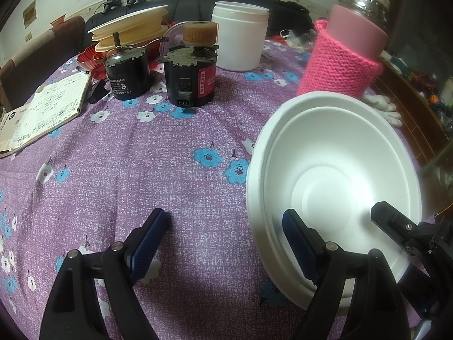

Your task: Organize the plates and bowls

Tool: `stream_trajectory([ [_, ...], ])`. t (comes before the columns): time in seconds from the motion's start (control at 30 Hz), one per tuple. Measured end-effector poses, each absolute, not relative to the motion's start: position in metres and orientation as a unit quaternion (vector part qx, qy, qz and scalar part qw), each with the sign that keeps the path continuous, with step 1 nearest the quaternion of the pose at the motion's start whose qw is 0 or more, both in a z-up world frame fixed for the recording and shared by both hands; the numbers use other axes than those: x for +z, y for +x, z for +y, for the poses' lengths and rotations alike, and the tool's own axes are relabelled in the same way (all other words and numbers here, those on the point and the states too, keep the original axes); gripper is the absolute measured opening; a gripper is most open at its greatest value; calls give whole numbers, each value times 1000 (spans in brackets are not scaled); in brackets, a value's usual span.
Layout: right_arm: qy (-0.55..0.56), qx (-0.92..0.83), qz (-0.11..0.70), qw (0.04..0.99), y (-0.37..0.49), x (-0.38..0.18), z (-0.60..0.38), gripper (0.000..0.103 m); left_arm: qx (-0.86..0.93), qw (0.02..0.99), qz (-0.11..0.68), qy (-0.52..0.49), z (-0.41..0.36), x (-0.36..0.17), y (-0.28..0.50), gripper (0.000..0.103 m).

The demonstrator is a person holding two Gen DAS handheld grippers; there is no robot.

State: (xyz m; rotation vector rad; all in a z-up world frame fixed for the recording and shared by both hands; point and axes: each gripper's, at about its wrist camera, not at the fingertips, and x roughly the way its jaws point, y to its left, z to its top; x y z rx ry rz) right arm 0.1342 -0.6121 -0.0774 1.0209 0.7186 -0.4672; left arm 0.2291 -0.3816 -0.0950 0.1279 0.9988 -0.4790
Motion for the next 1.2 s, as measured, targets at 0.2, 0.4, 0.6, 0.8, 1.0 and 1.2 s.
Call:
stream_trajectory([
  [0.2,473,-221,330,786,131,-77,-613,46,-227,849,474,62,-381,-95,230,84],
  [0.4,474,-226,326,786,129,-76,-614,46,-227,849,473,62,-382,-95,230,84],
  [0.6,474,-233,323,786,125,-76,-613,46,-228,848,474,60,-382,-95,230,84],
  [0.8,473,-233,323,786,124,-76,-613,46,-228,848,474,60,-382,-96,231,84],
  [1.0,469,-234,324,788,124,-76,-612,46,-227,849,473,63,-384,-95,229,84],
  [1.2,468,-234,324,788,125,-76,-612,46,-227,849,473,63,-384,-95,228,84],
])
